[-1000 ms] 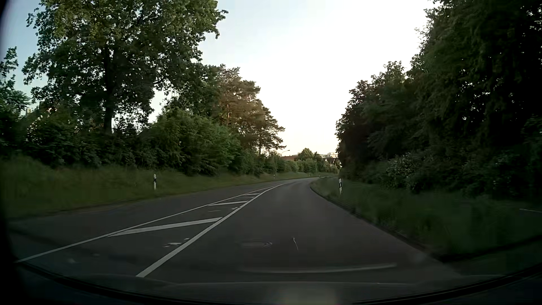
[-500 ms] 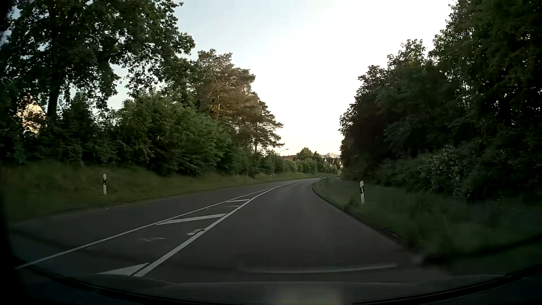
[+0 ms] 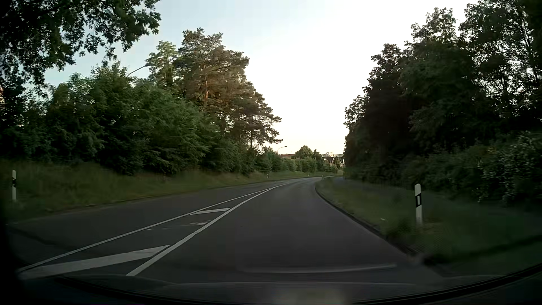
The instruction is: Follow the waypoints while adhering to traffic rules and regulations
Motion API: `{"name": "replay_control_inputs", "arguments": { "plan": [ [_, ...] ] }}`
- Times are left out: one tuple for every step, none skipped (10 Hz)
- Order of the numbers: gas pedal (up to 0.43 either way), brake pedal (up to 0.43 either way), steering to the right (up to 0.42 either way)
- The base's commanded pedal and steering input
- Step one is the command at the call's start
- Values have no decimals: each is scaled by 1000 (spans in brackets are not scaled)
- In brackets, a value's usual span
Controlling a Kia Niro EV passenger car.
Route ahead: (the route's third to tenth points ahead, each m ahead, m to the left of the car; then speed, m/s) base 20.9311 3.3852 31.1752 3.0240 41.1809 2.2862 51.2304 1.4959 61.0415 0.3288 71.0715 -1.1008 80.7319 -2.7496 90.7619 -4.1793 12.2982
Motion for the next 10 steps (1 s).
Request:
{"name": "replay_control_inputs", "arguments": {
  "plan": [
    [39, 30, 3],
    [39, 30, 3],
    [39, 30, 3],
    [39, 30, 3],
    [39, 30, 3],
    [39, 30, 4],
    [39, 30, 5],
    [39, 30, 6],
    [39, 30, 7],
    [39, 30, 8]
  ]
}}
